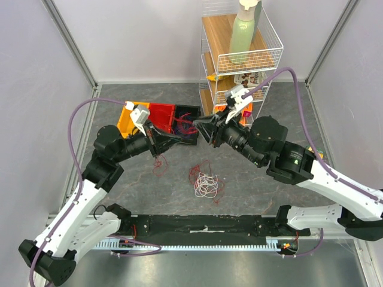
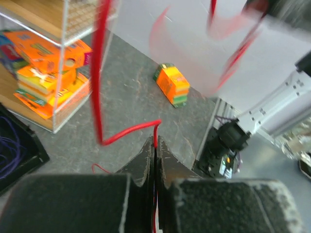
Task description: Untangle the cables
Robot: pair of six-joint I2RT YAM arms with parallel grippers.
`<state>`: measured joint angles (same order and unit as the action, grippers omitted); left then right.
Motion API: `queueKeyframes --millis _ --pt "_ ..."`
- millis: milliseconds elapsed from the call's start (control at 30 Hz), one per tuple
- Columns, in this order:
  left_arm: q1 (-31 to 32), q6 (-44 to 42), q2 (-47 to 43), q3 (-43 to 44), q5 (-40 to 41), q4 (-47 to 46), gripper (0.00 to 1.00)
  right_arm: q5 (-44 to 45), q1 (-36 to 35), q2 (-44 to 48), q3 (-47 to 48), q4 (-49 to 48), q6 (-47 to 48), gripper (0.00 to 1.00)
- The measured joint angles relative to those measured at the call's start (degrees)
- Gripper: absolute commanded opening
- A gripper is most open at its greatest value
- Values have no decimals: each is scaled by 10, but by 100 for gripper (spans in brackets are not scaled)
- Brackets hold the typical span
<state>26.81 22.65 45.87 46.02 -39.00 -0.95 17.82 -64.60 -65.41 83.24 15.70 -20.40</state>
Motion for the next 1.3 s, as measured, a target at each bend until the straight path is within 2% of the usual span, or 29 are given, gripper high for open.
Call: queueKeyframes --millis 133,233,300,467,667,900,1100,1300 --pt "0 -2 6 58 92 60 2 26 0 6 -56 3 3 66" --pt "-1 -3 35 112 180 106 2 42 0 1 -91 15 -1 74" --pt "-8 -3 68 153 238 132 2 50 0 0 -108 24 -4 75" --pt "-43 -3 176 222 313 150 2 68 0 20 -141 34 -9 75" --pt "-80 -28 299 254 339 132 2 95 0 93 -181 51 -21 77" --pt "-106 -84 412 341 336 102 2 127 0 171 -225 67 -41 77" --pt "-122 -91 458 335 308 63 2 137 0 183 -240 78 -47 77" --pt "-124 -81 467 264 292 31 2 137 0 178 -245 84 -47 77"
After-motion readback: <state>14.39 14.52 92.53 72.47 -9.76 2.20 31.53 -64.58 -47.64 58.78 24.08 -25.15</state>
